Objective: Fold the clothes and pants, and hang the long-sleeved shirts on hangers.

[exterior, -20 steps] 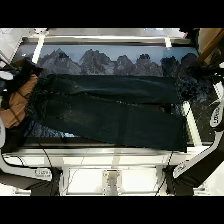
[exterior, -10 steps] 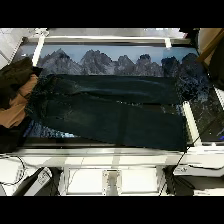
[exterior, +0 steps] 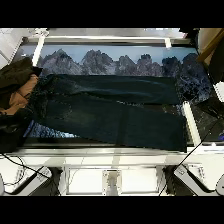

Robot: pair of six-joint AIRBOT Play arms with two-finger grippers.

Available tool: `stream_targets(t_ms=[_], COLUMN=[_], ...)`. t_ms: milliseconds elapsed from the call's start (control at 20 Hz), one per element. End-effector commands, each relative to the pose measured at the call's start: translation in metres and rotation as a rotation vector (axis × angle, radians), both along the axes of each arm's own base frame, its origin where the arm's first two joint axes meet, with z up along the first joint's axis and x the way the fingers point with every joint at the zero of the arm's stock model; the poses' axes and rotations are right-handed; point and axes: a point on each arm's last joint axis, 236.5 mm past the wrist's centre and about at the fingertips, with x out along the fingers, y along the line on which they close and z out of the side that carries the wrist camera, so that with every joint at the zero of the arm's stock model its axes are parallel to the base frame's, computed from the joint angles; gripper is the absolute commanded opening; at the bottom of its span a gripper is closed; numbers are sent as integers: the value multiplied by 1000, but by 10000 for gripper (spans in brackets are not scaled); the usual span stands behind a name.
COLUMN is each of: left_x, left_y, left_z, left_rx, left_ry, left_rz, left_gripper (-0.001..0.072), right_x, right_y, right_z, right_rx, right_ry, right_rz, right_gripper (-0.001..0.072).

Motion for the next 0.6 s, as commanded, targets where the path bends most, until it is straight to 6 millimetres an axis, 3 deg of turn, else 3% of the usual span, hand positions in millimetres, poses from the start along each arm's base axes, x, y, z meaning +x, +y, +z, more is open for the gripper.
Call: stream_targets(t_ms=[0, 100, 300, 550], left_x=[21, 31, 35, 29], left_y=[-19, -25, -16, -17], left_z=[-31, -38, -43, -44], left_rx=[-162, -207, -182, -184], left_ry=[-33, -60, -69, -42], left_rz=[8, 1, 21, -11], left_gripper=[516, 518, 499, 477], right_x=[-6, -10, -13, -18], right_y=[12, 16, 19, 24], right_z=[18, 26, 31, 29], right_rx=[-24, -42, -51, -36], right_ry=[-57, -73, -81, -63], right_rz=[3, 9, 6, 23], right_gripper=[416, 416, 416, 416])
